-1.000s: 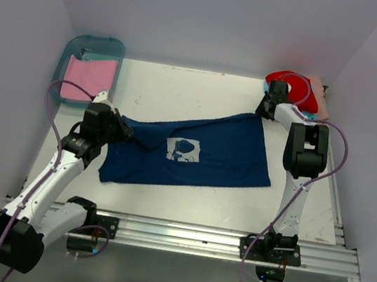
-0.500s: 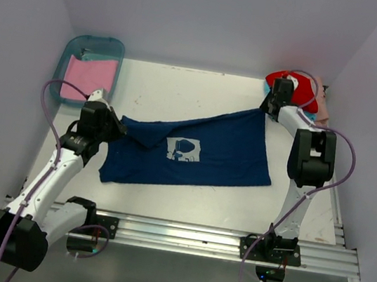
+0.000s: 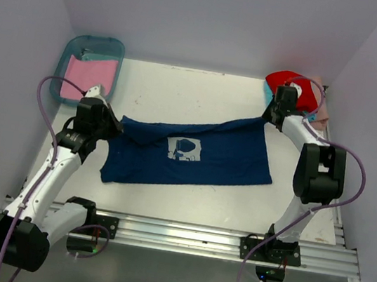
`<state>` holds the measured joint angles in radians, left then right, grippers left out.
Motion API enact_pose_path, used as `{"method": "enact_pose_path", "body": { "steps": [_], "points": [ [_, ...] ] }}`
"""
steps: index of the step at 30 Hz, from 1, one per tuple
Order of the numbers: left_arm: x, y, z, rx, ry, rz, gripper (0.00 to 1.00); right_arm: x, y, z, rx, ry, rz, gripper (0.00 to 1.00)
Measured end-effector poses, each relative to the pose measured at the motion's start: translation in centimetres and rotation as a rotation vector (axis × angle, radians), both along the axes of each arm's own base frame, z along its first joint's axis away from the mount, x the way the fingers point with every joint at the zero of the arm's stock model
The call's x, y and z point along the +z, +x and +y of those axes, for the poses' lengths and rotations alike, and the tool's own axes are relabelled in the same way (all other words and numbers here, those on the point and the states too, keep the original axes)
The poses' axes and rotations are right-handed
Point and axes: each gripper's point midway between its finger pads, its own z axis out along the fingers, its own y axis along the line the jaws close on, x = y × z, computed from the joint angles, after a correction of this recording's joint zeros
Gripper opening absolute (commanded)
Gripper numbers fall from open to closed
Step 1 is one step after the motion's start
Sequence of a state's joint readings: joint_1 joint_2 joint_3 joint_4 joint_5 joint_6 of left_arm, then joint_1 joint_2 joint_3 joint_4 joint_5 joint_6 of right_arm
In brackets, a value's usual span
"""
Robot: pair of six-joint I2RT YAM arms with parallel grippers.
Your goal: Fold and stack the t-shirts
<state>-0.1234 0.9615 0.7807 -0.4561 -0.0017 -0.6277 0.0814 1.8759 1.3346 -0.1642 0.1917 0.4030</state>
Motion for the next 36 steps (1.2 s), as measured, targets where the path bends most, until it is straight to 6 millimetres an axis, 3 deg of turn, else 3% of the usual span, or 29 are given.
{"method": "enact_pose_path", "body": {
  "steps": [5, 12, 18, 26, 32, 36],
  "points": [
    [0.7, -0.6, -0.2, -0.031, 0.009, 0.021, 0.0, -1.9, -4.5, 0.2, 0.013, -0.009, 0.101, 0.0],
    [-0.4, -2.7, -0.9, -0.093, -0.006, 0.117, 0.0, -2.6, -8.2, 0.7, 0.032, -0.016, 0.16, 0.0],
    [-0.6, -4.6, -0.9, -0.105, -0.009, 0.174, 0.0, -1.1, -9.3, 0.6, 0.033, -0.02, 0.137, 0.0],
    [2.5, -5.3, -0.4, -0.103, 0.02, 0.134, 0.0, 0.1, -10.3, 0.1, 0.018, -0.035, 0.116, 0.0],
    [1.4, -6.7, -0.2, -0.104, 0.023, 0.194, 0.0, -2.0, -12.2, -0.3, 0.012, -0.049, 0.186, 0.0],
    [-0.9, -8.3, -0.4, -0.12, 0.01, 0.263, 0.0, -2.9, -13.1, -0.6, 0.006, -0.06, 0.222, 0.0]
  ]
}}
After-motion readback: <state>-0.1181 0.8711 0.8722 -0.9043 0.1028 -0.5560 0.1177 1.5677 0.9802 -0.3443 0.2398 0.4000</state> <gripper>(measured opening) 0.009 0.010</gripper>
